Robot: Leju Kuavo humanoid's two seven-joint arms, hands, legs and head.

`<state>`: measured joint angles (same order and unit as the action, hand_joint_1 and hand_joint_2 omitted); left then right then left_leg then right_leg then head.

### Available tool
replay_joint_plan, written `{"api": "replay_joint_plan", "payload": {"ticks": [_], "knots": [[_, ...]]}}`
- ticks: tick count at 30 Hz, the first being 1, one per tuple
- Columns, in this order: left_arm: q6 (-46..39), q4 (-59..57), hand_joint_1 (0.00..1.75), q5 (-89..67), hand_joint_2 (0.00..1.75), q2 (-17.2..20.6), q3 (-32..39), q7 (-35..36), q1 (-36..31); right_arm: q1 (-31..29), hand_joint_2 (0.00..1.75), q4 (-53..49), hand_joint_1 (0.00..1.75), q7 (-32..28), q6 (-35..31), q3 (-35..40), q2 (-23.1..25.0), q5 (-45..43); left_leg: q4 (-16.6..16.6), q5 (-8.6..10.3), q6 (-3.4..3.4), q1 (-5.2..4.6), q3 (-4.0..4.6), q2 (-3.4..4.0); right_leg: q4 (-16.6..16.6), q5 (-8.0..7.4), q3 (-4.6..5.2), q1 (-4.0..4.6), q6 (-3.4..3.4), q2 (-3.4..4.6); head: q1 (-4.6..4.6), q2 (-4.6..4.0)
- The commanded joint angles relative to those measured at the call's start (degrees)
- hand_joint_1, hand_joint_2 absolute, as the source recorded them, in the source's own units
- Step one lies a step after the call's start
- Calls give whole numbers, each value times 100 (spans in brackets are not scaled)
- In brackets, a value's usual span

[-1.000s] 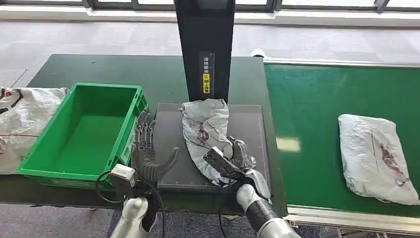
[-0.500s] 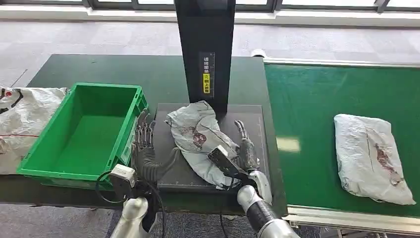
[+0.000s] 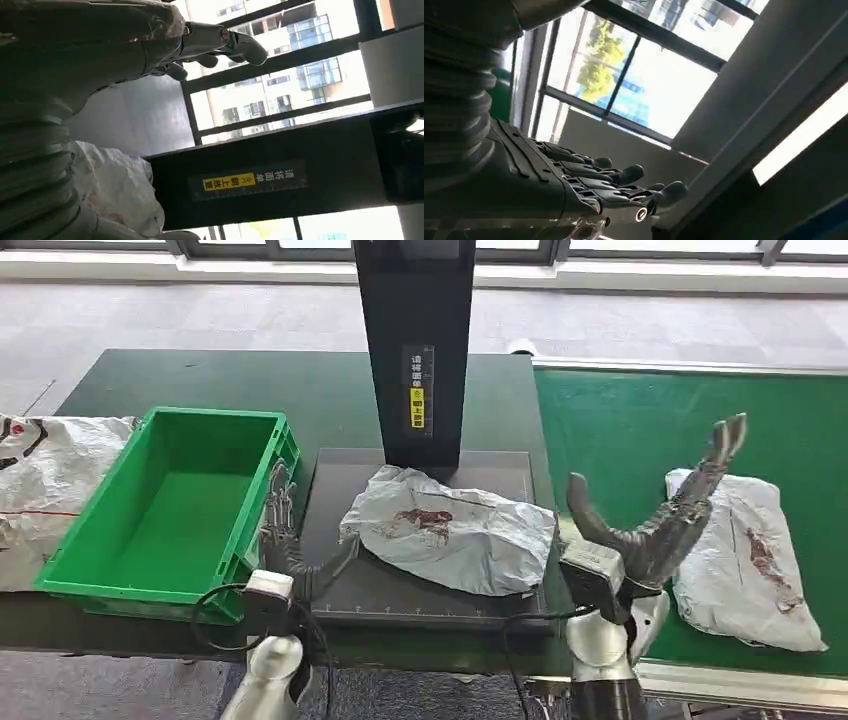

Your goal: Moved the parcel from conveyor to table for the left to box.

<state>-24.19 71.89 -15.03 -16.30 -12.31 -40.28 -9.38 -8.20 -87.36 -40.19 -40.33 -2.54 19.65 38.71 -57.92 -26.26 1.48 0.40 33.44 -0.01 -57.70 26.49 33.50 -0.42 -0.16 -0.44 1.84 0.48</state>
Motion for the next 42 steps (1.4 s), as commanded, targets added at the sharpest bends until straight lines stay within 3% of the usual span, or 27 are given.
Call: {"api": "replay_joint_plan", "payload": {"ticks": [1,7,10,27,29,32,42], "knots": [[-360,-1844,0,-900,175,32,-297,28,-1140,663,175,-1815,0,19,33,368,35,-96,7,6,-2,-2,-4,-21,4,2,-9,-2,0,-20,0,0],[-180,-3961,0,-1846,175,-370,-510,33,-2467,572,175,-1950,0,19,33,738,35,-224,4,16,-8,-2,-4,-37,4,-2,-17,-1,3,-33,0,0],[-70,-4397,0,-1993,175,-370,-1101,435,-2775,469,175,-1844,0,19,33,862,35,-245,5,16,-9,-2,-5,-28,6,-11,-15,-3,4,-23,0,0],[-11,-4418,0,-1943,175,-370,-1194,503,-2803,451,175,-1815,0,19,33,880,35,-259,5,8,-7,-1,-11,5,6,-16,-11,0,6,13,0,0],[38,-4561,0,-1580,175,-370,-1703,811,-2932,391,175,-1719,0,19,33,926,35,-302,4,9,-7,-1,-10,3,5,-16,-10,-1,6,12,0,0],[302,-4792,0,-1070,175,-370,-1891,977,-3020,322,175,-1675,0,19,33,1027,35,-251,15,15,-11,2,-15,0,21,-23,-19,2,7,11,0,0],[-34,-6001,0,-1548,175,-344,-2587,2447,-3210,374,175,-1939,0,19,33,1130,35,-278,11,8,-7,-1,-16,7,11,-17,-17,-2,5,17,0,0]]}}
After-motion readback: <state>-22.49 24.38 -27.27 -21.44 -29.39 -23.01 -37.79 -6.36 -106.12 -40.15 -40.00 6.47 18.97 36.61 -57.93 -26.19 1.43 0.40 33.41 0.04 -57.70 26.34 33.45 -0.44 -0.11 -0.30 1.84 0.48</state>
